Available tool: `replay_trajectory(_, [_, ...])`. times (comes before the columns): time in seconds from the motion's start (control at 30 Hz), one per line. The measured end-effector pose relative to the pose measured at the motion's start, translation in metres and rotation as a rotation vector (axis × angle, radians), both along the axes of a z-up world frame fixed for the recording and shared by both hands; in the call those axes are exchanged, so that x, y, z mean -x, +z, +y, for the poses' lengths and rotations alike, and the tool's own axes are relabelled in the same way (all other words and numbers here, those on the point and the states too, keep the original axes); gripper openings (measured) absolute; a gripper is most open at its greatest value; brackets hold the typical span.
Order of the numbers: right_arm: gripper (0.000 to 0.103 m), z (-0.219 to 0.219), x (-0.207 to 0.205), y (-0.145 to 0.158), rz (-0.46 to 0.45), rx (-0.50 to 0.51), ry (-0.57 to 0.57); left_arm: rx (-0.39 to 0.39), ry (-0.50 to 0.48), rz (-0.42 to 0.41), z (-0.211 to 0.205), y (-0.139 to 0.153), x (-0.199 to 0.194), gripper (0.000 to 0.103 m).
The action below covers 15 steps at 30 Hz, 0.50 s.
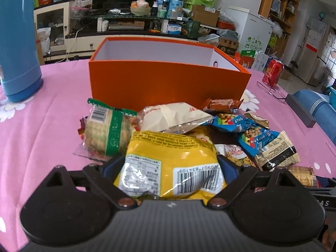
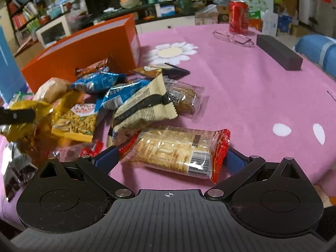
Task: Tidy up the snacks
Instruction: 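Grasp the clear red-ended biscuit bar with the right tool while the left tool holds the yellow bag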
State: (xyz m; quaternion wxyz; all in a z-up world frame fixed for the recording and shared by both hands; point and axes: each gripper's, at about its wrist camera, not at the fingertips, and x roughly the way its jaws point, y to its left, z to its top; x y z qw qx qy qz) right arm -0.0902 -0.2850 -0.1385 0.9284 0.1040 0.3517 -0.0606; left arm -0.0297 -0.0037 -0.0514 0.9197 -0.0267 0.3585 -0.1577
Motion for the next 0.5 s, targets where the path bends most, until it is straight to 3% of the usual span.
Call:
replay_trajectory(0.1, [0.097,0.006,-0.007,0.000,0.005,0.001,-0.015,-0.004,-0.004,0.001,-0.002,-0.001,0.000,0.090])
replay_trajectory(0.23, [0.096,0.007,-0.015,-0.002,-0.020,0.022,-0.010,0.023,-0.021,0.019,0.001,-0.002,-0.002,0.074])
replay_trajectory(0.37, [0.069,0.002,-0.010,0.003,-0.050,0.020,0.057,0.075,-0.026,-0.002,0.011,0.011,0.005,0.065])
replay_trajectory(0.5, [0.061,0.000,0.008,0.017,-0.077,0.034,0.102,0.119,0.001,-0.020,0.026,0.026,0.015,0.065])
